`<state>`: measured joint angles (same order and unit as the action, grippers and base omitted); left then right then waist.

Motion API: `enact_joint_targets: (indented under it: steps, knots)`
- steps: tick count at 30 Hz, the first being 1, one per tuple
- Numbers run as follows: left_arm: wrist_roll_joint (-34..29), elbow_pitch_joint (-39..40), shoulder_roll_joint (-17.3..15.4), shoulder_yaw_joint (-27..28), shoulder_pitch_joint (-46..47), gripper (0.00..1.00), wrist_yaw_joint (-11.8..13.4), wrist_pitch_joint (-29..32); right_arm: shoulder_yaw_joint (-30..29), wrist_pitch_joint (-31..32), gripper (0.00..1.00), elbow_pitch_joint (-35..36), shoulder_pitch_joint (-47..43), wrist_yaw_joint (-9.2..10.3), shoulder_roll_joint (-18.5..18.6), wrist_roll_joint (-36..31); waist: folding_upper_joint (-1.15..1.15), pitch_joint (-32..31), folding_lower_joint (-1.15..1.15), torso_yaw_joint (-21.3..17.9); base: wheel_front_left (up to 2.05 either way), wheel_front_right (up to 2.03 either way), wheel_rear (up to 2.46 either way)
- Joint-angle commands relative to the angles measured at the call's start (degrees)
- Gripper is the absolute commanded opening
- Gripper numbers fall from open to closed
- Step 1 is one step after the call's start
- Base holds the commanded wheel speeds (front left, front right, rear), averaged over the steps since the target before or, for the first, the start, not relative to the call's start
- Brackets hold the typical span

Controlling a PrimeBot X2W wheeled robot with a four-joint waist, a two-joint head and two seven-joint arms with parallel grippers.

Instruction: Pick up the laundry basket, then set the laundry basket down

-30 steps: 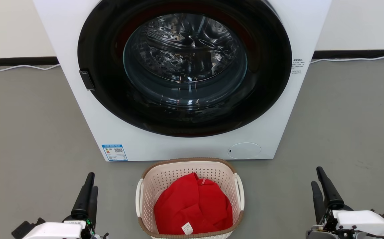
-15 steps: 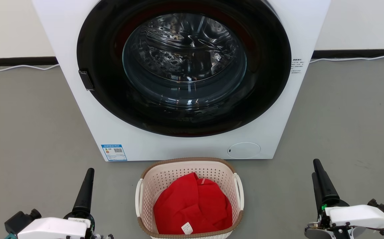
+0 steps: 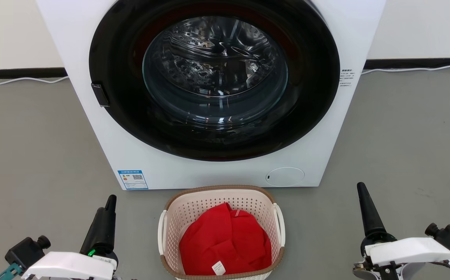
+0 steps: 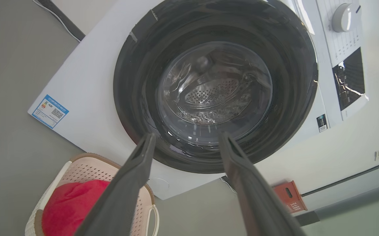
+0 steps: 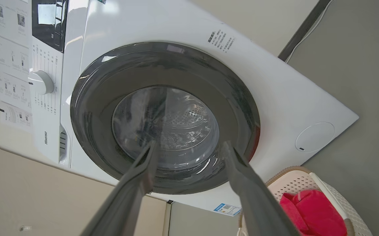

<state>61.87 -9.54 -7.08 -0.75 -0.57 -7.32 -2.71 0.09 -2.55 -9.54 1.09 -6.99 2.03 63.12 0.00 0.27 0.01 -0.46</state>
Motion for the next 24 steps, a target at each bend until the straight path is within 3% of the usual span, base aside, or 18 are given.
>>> enact_joint_targets:
  steps: [1,24]
  knots:
    - [-1.51,2.01,-0.64,0.64,1.43,1.0,-0.11,-0.63,0.68,-0.88,1.0,2.13,1.43,-0.25,0.53,-1.62,0.0,-0.02,0.0,-0.01,0.0,0.0,0.0]
    - [-15.91,3.12,-1.38,0.59,1.11,1.0,-0.13,-4.5,2.28,-4.72,1.0,4.35,1.12,-0.33,0.63,-21.8,0.0,-0.11,0.0,-0.14,0.0,0.0,0.0]
